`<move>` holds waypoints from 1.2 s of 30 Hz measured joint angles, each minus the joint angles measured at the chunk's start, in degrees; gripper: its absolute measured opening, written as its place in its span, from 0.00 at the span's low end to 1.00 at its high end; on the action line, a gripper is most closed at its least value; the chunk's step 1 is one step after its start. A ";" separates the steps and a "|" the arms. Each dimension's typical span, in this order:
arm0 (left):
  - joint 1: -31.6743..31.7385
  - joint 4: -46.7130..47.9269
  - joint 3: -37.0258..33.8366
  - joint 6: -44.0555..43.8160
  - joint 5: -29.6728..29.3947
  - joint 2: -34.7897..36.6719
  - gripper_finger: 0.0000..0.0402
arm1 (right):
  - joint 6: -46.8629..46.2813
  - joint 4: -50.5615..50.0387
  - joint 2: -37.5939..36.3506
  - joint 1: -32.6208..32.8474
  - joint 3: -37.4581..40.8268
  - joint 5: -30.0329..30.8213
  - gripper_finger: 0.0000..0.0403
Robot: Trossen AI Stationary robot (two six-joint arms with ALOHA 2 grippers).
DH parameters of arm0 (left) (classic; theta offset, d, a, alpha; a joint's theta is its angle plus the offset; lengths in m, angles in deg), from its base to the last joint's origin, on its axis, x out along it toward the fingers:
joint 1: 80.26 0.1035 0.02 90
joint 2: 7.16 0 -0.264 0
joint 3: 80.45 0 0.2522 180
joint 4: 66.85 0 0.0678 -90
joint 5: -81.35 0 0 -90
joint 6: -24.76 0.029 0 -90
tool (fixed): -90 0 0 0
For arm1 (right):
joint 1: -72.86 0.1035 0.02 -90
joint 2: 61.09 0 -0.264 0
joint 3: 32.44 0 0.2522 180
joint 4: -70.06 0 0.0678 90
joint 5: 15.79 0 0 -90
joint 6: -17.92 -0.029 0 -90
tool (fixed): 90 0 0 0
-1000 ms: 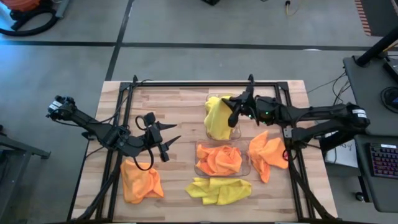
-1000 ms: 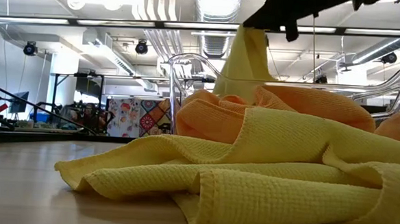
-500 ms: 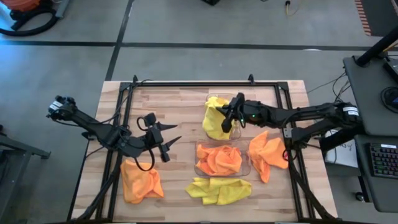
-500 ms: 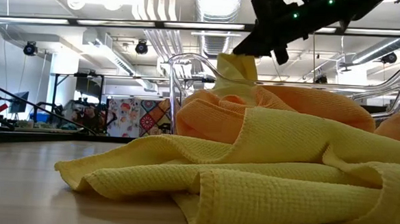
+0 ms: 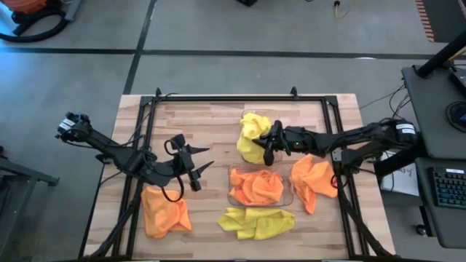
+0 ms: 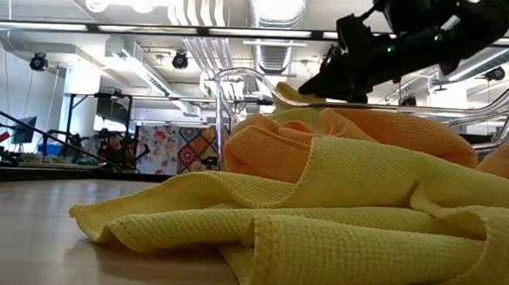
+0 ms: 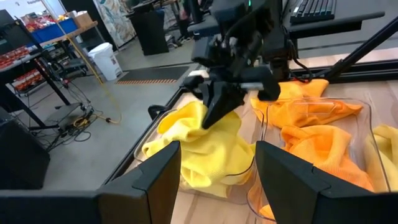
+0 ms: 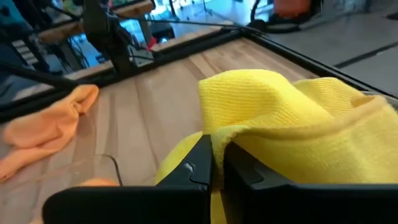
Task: Sort microfiber towel by color & place in baskets
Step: Put the yellow towel into the top transparent bin
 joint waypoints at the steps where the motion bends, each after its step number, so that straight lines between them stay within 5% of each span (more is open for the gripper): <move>1: 0.00 -0.16 0.00 0.00 0.00 0.02 0.48 | 0.08 1.79 1.10 0.00 0.27 -0.19 0.02; 11: 0.00 -0.81 0.00 1.64 -0.02 0.44 0.48 | -1.87 3.58 12.82 0.02 -0.90 -1.62 0.02; 24: 0.00 0.15 0.00 1.10 -0.02 0.46 0.48 | -11.56 -3.93 12.42 -1.31 -0.85 -3.42 0.02; 36: 0.00 0.28 0.00 1.08 -0.02 0.46 0.48 | -7.72 -7.54 7.54 -1.22 -3.19 -4.24 0.02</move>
